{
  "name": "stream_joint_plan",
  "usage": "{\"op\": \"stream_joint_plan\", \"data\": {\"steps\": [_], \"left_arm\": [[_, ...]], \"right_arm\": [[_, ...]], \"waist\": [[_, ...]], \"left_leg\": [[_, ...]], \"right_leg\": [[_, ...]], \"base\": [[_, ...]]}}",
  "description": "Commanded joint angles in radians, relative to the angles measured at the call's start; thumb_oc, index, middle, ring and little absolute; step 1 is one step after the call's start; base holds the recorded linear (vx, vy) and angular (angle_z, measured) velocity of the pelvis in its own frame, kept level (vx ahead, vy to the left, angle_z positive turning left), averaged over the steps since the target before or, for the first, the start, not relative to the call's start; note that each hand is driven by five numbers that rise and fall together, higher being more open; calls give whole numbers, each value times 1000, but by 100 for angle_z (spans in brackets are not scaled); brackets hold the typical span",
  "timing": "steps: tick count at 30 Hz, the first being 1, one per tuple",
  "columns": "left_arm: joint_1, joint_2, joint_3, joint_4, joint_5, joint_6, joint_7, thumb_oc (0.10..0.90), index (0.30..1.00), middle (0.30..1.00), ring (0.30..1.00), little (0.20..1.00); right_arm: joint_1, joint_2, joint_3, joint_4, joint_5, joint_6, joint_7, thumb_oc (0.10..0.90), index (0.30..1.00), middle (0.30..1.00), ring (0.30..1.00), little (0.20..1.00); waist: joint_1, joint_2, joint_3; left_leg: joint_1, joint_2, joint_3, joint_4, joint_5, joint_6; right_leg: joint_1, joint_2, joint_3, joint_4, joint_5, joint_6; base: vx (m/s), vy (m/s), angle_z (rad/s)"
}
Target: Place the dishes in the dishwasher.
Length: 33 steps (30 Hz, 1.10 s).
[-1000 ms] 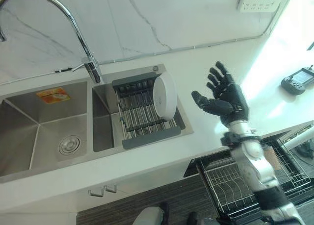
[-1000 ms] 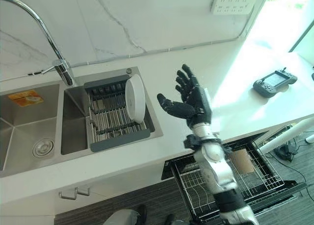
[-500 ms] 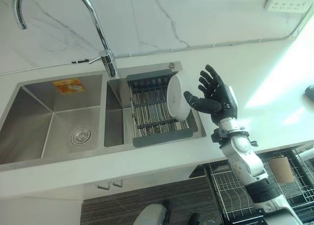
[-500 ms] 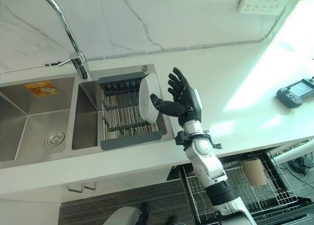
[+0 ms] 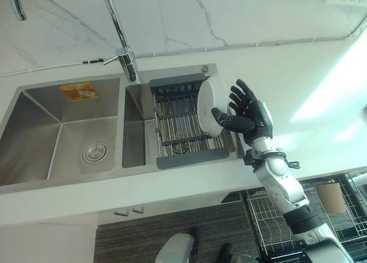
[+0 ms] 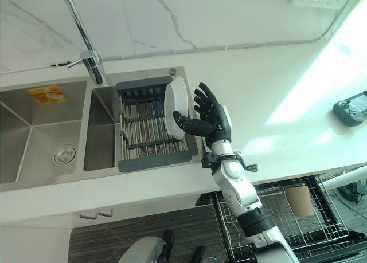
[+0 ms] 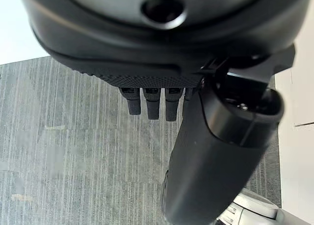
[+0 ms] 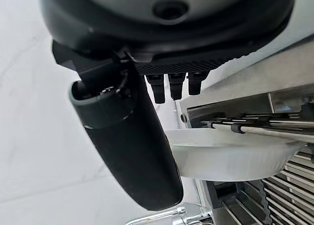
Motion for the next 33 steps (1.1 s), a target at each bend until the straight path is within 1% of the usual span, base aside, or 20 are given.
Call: {"op": "stream_joint_plan", "data": {"steps": [1,6,10,11,12,13,19,24,33], "left_arm": [[64,62,-39,40,31,28,-10,800,900,900,900,900],[63,66,-33,46,33,44,-15,800,900,900,900,900],[59,69,-33,49,29,41,-14,800,900,900,900,900],[58,70,-34,46,28,43,-14,800,900,900,900,900],[57,71,-35,45,28,44,-14,800,900,900,900,900],[58,72,-36,41,26,46,-13,800,900,900,900,900],[58,71,-34,38,25,47,-10,800,900,900,900,900],[59,68,-35,38,27,41,-9,800,900,900,900,900],[58,64,-37,35,30,43,-8,800,900,900,900,900]], "right_arm": [[-132,37,-2,-52,-14,-69,12,800,900,900,900,900],[-140,44,11,-43,-22,-57,20,800,900,900,900,900],[-153,49,25,-29,-33,-44,30,800,900,900,900,900],[-154,48,26,-28,-36,-42,30,579,568,568,568,568],[-155,47,27,-27,-40,-43,28,424,335,335,335,335],[-154,45,28,-26,-51,-40,27,400,300,300,300,300],[-164,37,35,-21,-86,-42,15,400,300,300,300,300],[-167,32,33,-26,-100,-50,-22,400,300,300,300,300],[-157,31,25,-25,-114,-81,-44,400,300,300,300,300]], "waist": [[14,-3,-47],[17,-6,-47],[19,-8,-45],[19,-8,-45],[20,-8,-45],[20,-8,-44],[24,-10,-40],[21,-10,-38],[17,-6,-39]], "left_leg": [[34,79,17,-12,-110,-50],[36,81,21,-12,-111,-50],[38,83,24,-12,-112,-49],[38,83,24,-12,-112,-49],[38,83,23,-12,-112,-48],[38,82,21,-12,-112,-48],[35,77,7,-12,-110,-47],[36,78,10,-12,-111,-48],[39,80,12,-12,-112,-49]], "right_leg": [[23,-94,4,16,-68,104],[24,-99,-4,16,-65,107],[27,-101,-7,16,-63,108],[27,-102,-8,16,-63,108],[27,-102,-8,16,-62,109],[27,-102,-8,16,-62,109],[22,-97,4,16,-62,109],[22,-96,6,16,-63,109],[24,-95,9,16,-65,107]], "base": [[-21,5,3],[-11,4,4],[0,0,0],[0,0,0],[0,0,0],[0,0,0],[0,0,0],[0,0,0],[0,0,0]]}}
